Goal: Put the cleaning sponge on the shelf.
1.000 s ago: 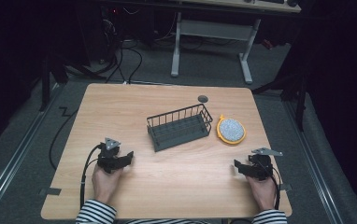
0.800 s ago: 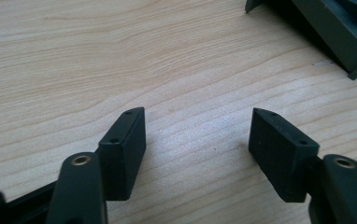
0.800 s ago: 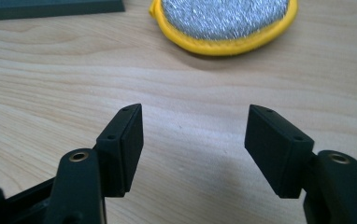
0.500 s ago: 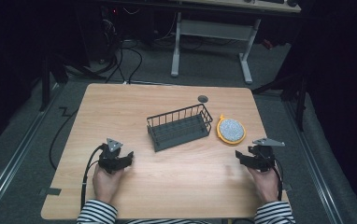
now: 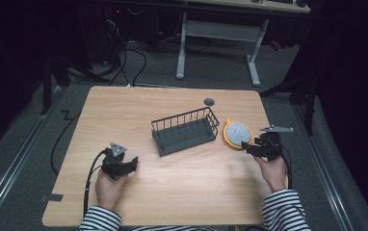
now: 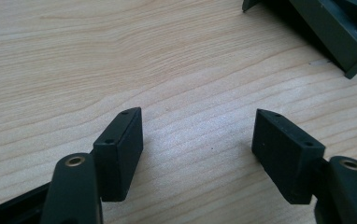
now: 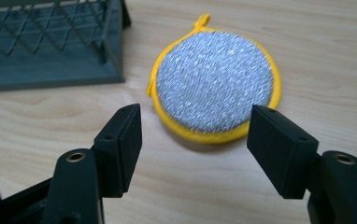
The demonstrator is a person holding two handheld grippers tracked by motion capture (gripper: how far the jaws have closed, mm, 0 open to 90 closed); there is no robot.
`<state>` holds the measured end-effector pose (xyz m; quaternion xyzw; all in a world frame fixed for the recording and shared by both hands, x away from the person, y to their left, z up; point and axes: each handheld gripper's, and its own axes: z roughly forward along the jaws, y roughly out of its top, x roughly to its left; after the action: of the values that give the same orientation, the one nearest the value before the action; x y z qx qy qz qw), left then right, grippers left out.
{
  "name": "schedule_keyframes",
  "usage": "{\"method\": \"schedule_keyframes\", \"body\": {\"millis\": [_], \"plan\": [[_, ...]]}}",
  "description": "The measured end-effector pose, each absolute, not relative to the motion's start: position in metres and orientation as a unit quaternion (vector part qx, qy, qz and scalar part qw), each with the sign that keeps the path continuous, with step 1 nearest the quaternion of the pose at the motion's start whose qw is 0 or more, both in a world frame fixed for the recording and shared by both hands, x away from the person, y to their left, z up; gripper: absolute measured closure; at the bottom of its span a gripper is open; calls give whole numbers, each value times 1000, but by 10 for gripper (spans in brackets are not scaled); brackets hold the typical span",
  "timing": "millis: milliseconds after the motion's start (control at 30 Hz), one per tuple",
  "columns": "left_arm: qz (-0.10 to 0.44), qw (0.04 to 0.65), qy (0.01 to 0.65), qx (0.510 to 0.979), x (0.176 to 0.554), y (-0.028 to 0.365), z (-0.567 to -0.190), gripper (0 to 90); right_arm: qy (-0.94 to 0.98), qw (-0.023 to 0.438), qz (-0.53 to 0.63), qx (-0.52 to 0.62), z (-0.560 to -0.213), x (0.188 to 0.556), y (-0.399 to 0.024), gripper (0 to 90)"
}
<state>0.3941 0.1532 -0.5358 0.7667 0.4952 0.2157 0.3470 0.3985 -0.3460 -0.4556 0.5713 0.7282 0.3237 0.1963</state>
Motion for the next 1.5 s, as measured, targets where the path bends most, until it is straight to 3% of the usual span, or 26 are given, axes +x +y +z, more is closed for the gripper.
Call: {"method": "schedule_keyframes", "body": {"millis": [167,833,1133,1500], "plan": [[216,347,495,767,394,153,-536,340,715,205,324,584,-447,412,-349,334],[216,347,496,766,395,153,-536,337,728,157,287,602,-436,476,-351,368],[216,347,496,766,395,153,-536,336,735,148,236,619,-454,498,-350,373],[216,348,496,766,395,153,-536,336,719,94,230,649,-474,507,-370,330]]}}
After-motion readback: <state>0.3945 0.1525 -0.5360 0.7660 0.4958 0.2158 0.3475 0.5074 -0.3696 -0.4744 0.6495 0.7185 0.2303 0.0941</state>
